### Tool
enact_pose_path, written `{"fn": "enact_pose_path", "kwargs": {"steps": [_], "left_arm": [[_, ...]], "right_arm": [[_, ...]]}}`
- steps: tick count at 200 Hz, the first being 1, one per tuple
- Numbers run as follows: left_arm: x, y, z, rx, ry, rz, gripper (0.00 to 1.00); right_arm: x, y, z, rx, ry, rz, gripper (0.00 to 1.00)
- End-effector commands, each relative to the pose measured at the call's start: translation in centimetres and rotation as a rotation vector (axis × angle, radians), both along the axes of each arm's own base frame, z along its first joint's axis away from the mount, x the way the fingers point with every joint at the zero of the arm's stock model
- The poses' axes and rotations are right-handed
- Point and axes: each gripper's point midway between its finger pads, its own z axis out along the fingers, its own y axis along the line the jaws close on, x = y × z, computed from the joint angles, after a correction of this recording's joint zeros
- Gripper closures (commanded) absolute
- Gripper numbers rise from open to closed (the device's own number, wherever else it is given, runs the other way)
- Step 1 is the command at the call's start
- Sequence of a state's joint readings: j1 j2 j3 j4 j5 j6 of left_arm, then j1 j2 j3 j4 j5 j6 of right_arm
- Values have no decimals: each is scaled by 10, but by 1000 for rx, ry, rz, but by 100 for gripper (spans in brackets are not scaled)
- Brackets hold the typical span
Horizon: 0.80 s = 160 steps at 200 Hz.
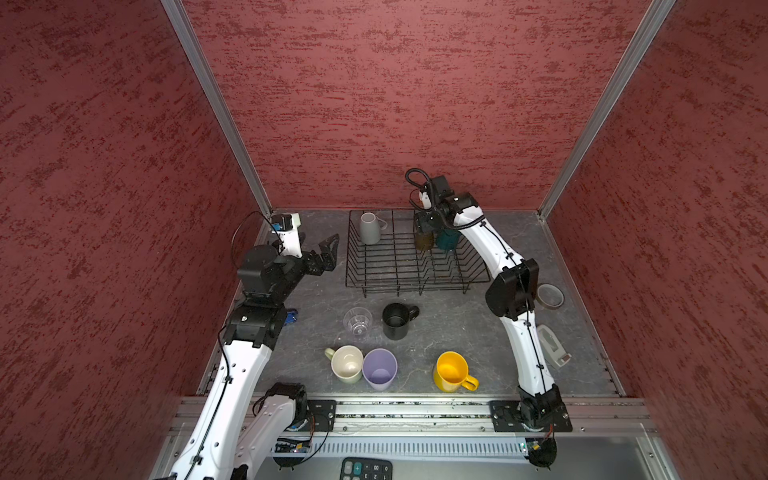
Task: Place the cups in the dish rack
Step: 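Open the right gripper and move it toward the yellow mug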
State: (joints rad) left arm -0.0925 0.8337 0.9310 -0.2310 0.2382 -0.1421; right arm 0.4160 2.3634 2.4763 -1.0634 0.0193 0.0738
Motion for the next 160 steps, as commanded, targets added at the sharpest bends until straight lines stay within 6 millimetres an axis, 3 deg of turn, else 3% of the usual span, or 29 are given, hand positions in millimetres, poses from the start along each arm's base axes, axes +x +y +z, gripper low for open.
{"fn": "enact_pose_path", "kwargs": {"steps": [1,12,31,77,113,139,160], "left_arm": [[0,3,0,-6,-5,7,0],[-1,4,0,-7,-3,11,0],[0,4,-1,-12,-1,9,0],[1,6,-1,-17,1,12,0],[3,8,-3,-27,13,17,0],[4,8,-4,-30,16,14,0],[5,9,-5,-31,20,17,0]], "right_arm": [[-28,-10,87,60,-118,-18,28],[-46,-15,97,49,-129,-25,28],[-84,-28,98,42,-131,-53,28],[-205,-77,54,66,-10,-165,32],[-291,-95,25,52,127,-191,35],[-335,-102,17,61,194,-215,37],[-359,-101,10,95,242,-220,39]]}}
